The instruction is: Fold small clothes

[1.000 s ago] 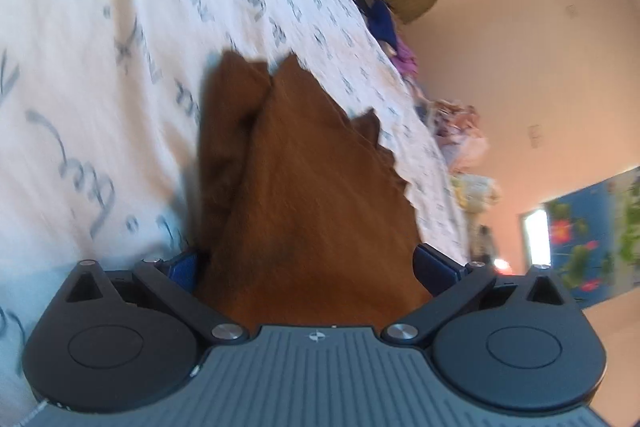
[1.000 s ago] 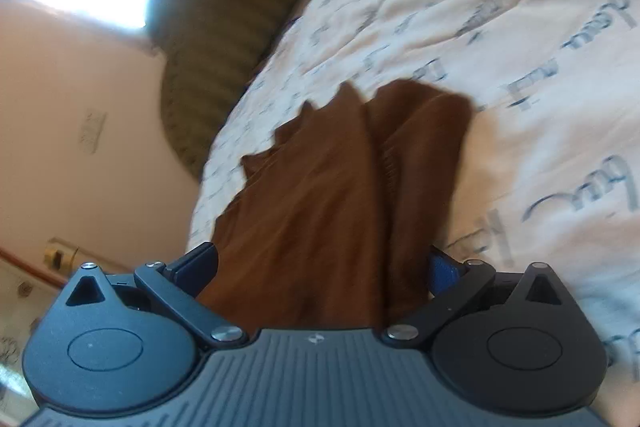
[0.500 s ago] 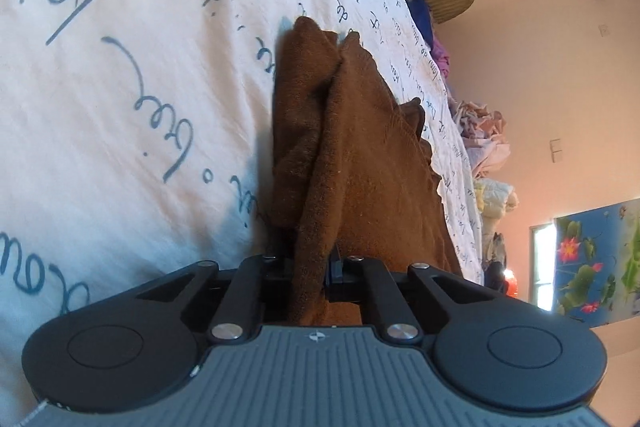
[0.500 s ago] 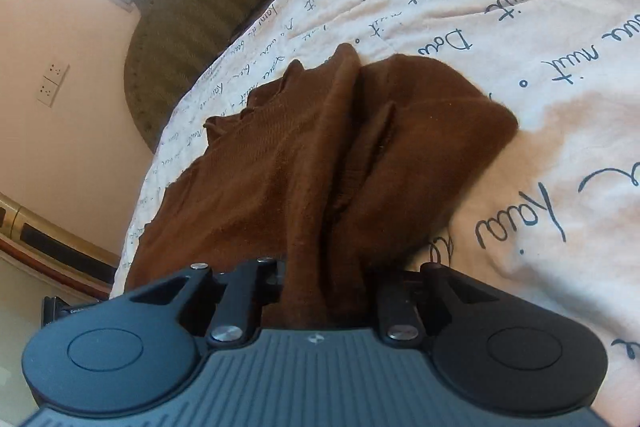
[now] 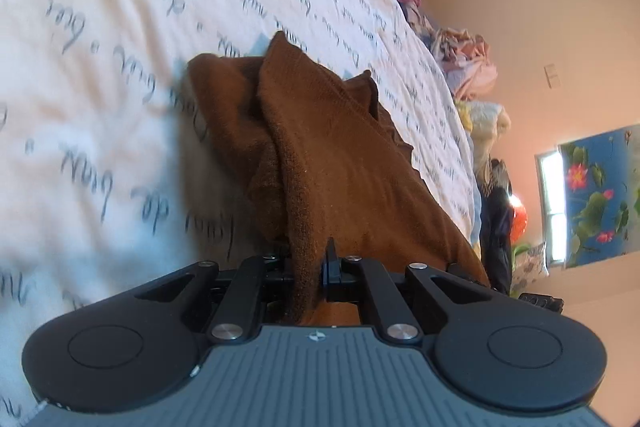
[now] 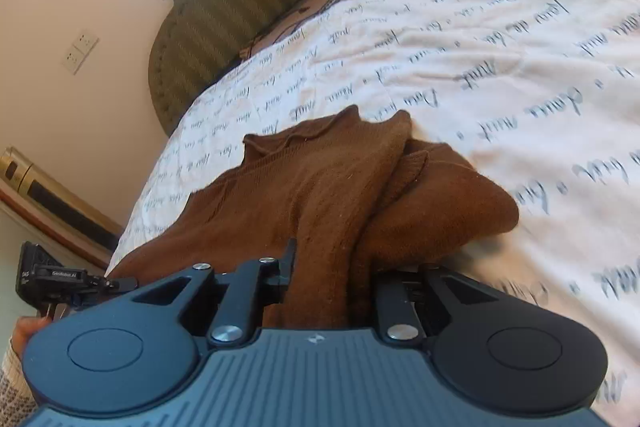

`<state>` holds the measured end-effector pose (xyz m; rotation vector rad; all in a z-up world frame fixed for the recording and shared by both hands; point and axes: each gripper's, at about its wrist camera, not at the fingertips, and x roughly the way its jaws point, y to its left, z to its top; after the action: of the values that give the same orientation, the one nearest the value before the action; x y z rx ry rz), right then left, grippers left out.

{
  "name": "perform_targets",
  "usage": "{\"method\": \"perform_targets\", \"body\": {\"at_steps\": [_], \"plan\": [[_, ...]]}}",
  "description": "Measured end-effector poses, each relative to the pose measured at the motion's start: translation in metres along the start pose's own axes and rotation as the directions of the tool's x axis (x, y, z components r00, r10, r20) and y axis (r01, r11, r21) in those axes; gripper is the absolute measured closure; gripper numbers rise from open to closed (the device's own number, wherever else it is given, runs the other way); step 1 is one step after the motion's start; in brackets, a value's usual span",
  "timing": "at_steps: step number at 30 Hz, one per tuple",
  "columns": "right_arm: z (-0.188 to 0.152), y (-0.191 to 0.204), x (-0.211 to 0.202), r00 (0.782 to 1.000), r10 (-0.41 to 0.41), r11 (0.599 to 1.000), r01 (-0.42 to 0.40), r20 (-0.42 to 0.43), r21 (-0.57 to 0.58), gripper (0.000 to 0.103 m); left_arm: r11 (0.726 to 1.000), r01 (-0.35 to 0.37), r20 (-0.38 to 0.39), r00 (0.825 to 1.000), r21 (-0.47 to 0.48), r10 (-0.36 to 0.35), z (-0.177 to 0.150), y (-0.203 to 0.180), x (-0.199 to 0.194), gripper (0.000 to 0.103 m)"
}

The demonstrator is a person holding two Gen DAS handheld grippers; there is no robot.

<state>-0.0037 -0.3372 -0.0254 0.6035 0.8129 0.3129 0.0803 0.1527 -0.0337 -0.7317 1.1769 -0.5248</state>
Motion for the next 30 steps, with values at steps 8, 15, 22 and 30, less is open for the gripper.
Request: {"method": "perform_targets", "body": {"at_steps": [8, 15, 22, 30], "plan": [[-0.06, -0.033, -0.012, 0.996, -0.092, 0.995, 0.092, 0.015, 0.047, 0.058, 0.995, 0.0, 0.001, 1.0, -0.099, 0.0, -0.061, 0.062, -0.005, 0.089], [-0.081, -0.017, -0.072, 0.981, -0.147, 0.989, 0.147, 0.124, 0.004, 0.0, 0.989, 0.113, 0.069, 0.992, -0.091, -0.107, -0.069, 0.054, -0.029, 0.011], [-0.105, -0.035, -0.047, 0.996, -0.001, 0.993, -0.009, 0.092, 0.114, 0.0, 0.989, 0.095, -0.01, 0.995, -0.114, -0.096, -0.068, 0.04, 0.01, 0.098], [-0.079, -0.007, -0.063, 0.996, 0.062, 0.994, -0.067, 0.068, 0.081, 0.092, 0.989, 0.125, 0.016, 0.992, -0.081, -0.124, -0.055, 0.017, -0.018, 0.096]]}}
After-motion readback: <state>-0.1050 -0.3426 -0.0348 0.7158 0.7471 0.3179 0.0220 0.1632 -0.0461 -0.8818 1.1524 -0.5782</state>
